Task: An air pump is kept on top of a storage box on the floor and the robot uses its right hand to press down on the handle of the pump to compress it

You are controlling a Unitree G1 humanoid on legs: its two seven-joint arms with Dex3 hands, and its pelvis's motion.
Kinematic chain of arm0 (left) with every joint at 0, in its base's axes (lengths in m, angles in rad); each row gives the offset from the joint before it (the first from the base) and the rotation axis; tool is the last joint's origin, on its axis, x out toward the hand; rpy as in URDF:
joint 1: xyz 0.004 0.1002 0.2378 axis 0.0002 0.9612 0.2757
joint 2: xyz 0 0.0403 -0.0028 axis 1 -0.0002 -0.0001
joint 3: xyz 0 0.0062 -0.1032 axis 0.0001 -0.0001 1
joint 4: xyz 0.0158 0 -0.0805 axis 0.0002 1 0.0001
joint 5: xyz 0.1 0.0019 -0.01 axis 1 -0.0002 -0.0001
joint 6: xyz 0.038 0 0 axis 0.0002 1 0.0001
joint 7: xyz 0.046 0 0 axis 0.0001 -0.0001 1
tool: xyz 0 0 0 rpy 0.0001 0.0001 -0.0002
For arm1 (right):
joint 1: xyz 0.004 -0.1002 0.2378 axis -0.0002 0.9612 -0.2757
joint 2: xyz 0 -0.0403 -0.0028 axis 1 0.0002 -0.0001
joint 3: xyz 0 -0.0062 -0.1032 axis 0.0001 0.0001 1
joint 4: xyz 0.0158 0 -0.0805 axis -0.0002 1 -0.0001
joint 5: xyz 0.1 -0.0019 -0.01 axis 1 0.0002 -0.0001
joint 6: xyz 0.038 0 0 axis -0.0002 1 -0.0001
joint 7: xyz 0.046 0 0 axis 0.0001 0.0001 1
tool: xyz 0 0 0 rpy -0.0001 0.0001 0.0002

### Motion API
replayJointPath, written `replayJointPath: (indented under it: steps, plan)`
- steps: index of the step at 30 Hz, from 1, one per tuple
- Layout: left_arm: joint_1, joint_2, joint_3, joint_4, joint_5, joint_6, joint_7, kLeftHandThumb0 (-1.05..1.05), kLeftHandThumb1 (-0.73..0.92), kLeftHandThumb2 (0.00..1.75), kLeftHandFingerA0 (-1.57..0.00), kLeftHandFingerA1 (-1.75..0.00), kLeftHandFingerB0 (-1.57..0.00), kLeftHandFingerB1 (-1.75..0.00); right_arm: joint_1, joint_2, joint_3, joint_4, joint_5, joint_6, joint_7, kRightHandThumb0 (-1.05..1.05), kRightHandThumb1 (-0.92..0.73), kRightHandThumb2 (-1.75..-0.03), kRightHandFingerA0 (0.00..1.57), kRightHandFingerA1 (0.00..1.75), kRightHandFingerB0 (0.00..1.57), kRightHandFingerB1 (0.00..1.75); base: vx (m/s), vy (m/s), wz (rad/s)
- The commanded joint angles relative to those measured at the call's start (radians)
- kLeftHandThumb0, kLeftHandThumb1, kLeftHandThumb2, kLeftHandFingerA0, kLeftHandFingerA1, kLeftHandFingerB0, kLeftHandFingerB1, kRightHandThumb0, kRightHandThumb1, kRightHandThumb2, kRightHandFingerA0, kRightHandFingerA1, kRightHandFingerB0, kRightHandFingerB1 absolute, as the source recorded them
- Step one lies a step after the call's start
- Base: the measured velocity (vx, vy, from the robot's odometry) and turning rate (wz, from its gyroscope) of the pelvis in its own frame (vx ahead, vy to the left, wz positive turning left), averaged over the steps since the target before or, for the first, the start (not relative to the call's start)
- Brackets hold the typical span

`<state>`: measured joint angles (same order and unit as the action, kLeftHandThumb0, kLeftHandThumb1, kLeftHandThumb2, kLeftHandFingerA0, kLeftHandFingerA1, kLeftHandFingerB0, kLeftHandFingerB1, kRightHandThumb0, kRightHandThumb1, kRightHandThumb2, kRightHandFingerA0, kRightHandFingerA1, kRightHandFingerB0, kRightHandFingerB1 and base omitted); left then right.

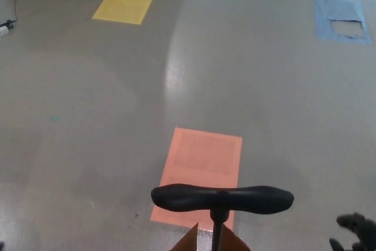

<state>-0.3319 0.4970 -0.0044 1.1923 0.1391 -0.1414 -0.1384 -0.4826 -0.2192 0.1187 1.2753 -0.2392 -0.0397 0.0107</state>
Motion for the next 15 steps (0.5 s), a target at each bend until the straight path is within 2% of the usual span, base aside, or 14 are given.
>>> replayJointPath:
  steps: [1,3,4,5,7,8,9,10,11,12,13,14,15]
  plan:
    - [0.004,0.027,0.009,0.054,0.0,-0.08,-0.045,-0.33,0.58,1.09,0.0,-0.49,0.0,-0.48,-0.017,-0.015,-0.026,0.022,0.007,-0.108,-0.05,-0.35,-0.55,-1.12,0.0,0.47,0.0,0.47,0.0,0.0,0.0]
    - [-0.01,0.024,0.018,0.06,-0.007,-0.082,-0.043,-0.33,0.57,1.09,0.0,-0.49,0.0,-0.48,-0.038,-0.016,-0.05,0.011,0.024,-0.143,-0.065,-0.34,-0.57,-1.13,0.0,0.47,0.0,0.47,0.0,0.0,0.0]
    - [-0.011,0.024,0.023,0.062,-0.012,-0.088,-0.051,-0.62,0.6,0.95,-0.08,-0.45,0.0,-0.38,-0.038,-0.013,-0.08,0.001,0.05,-0.184,-0.067,-0.75,-0.92,-0.7,0.21,0.33,0.15,0.29,0.0,0.0,0.0]
    - [-0.01,0.033,0.03,0.061,-0.015,-0.095,-0.055,-0.64,0.83,0.66,-0.15,-0.31,-0.11,-0.22,-0.046,0.001,-0.123,-0.021,0.09,-0.229,-0.075,-0.78,-0.92,-0.69,0.21,0.31,0.2,0.29,0.0,0.0,0.0]
    - [-0.007,0.046,0.036,0.056,-0.016,-0.101,-0.056,-0.64,0.83,0.66,-0.15,-0.31,-0.11,-0.22,-0.058,0.021,-0.171,-0.045,0.13,-0.271,-0.086,-0.78,-0.92,-0.69,0.21,0.31,0.2,0.29,0.0,0.0,0.0]
    - [0.009,0.048,0.043,0.051,-0.021,-0.118,-0.062,-0.68,0.67,0.92,-0.09,-0.43,-0.05,-0.31,-0.044,0.031,-0.199,-0.071,0.151,-0.303,-0.081,-0.79,-0.92,-0.68,0.24,0.32,0.2,0.3,0.0,0.0,0.0]
    - [0.013,0.049,0.045,0.049,-0.022,-0.123,-0.063,-0.68,0.67,0.92,-0.09,-0.43,-0.05,-0.31,-0.04,0.034,-0.208,-0.078,0.156,-0.313,-0.079,-0.79,-0.92,-0.68,0.24,0.32,0.2,0.3,0.0,0.0,0.0]
    - [-0.002,0.047,0.052,0.04,-0.028,-0.138,-0.064,-0.71,0.68,1.0,-0.12,-0.47,0.0,-0.3,-0.047,0.037,-0.258,-0.153,0.209,-0.366,-0.056,-0.75,-0.9,-0.67,0.25,0.34,0.21,0.3,0.0,0.0,0.0]
    - [-0.007,0.042,0.063,0.031,-0.039,-0.157,-0.069,-0.69,0.73,1.05,-0.02,-0.36,-0.01,-0.28,-0.036,0.036,-0.288,-0.237,0.246,-0.402,-0.028,-0.77,-0.92,-0.68,0.23,0.32,0.18,0.29,0.0,0.0,0.0]
    - [-0.002,0.038,0.074,0.019,-0.05,-0.176,-0.075,-0.68,0.75,1.08,-0.02,-0.35,-0.01,-0.28,-0.004,0.035,-0.31,-0.349,0.284,-0.42,0.011,-0.36,-0.5,-1.09,0.01,0.48,0.0,0.47,0.0,0.0,0.0]
    - [0.0,0.037,0.076,0.014,-0.052,-0.182,-0.075,-0.68,0.75,1.08,-0.02,-0.35,-0.01,-0.28,0.01,0.037,-0.32,-0.397,0.301,-0.422,0.028,-0.36,-0.5,-1.09,0.01,0.48,0.0,0.47,0.0,0.0,0.0]
    - [0.002,0.037,0.076,0.004,-0.05,-0.192,-0.072,-0.77,0.79,1.08,-0.06,-0.31,-0.05,-0.23,0.034,0.034,-0.326,-0.477,0.305,-0.413,0.032,-0.8,-0.92,-0.69,0.21,0.29,0.19,0.28,0.0,0.0,0.0]
    - [0.002,0.037,0.076,0.0,-0.049,-0.196,-0.071,-0.77,0.79,1.08,-0.06,-0.31,-0.05,-0.23,0.044,0.03,-0.324,-0.511,0.298,-0.406,0.025,-0.8,-0.92,-0.69,0.21,0.29,0.19,0.28,0.0,0.0,0.0]
